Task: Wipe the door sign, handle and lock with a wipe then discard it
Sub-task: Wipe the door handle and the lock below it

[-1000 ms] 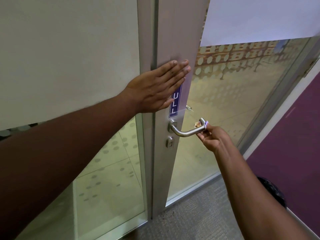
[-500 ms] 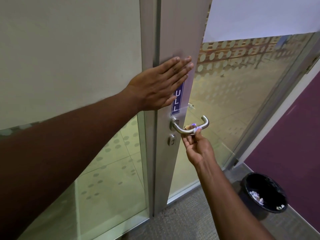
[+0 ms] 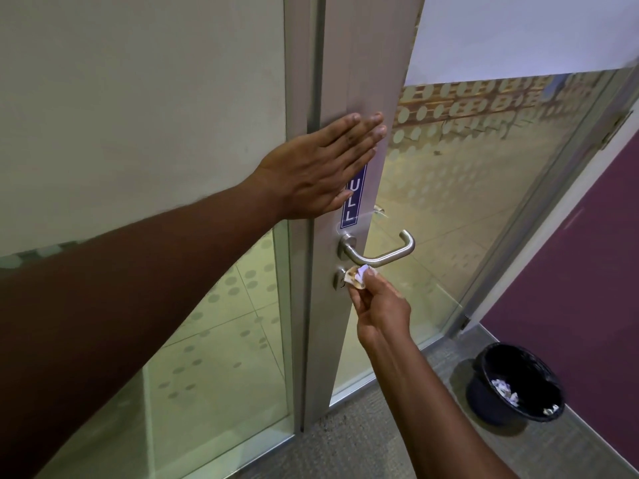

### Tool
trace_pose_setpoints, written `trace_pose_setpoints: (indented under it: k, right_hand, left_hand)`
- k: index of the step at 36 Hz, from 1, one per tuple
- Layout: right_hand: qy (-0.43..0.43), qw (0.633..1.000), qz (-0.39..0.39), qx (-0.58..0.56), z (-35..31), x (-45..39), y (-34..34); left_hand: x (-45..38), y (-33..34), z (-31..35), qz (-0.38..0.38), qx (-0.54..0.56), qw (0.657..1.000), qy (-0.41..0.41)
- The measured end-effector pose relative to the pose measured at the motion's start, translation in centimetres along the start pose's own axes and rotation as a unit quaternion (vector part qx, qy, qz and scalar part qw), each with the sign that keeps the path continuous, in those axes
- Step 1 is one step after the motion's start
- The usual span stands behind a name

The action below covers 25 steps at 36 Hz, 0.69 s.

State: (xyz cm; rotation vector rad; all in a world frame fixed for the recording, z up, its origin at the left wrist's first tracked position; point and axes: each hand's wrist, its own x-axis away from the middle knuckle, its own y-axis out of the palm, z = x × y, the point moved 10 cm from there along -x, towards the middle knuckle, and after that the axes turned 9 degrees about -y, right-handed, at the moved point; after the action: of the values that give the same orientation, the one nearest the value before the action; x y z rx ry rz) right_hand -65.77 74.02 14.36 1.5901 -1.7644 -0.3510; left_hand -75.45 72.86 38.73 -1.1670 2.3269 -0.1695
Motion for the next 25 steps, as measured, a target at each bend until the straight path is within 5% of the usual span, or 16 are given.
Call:
trace_pose_setpoints:
  k: [3,5,10,15,17,25]
  right_hand:
    - [-0.140,0.984,-0.030,0.103,-3.8,-0.2,0.2]
    - [-0.292,0.923,-0.073,0.240,-7.6,0.1,1.7]
    - [-0.549,0.600,-0.237,0.532,-10.3,3.5,9.3]
    - [-0.526,0.387,-0.346,0.673,-6.1,3.3,11.4]
    - [-0.522,0.347,-0.355,0.694,-5.3,2.9,10.8]
    - [-0.538,0.315,-0.374,0.686,-7.2,2.1,8.5]
  left_hand:
    - [0.0,0.0,-0.1,-0.004,0.009,1.000,-0.002]
    - [0.0,-0.1,-0.1,0.000,0.009,1.000,-0.002]
    - [0.0,-0.2,0.0,0.008,-0.001,1.000,-0.001]
    - [0.0,0.0,-0.1,0.009,-0.004,1.000,-0.004]
    - [0.0,0.0,0.0,0.014,-0.004,1.000,-0.004]
    - [0.0,0.0,0.1,0.014,-0.002,1.000,-0.001]
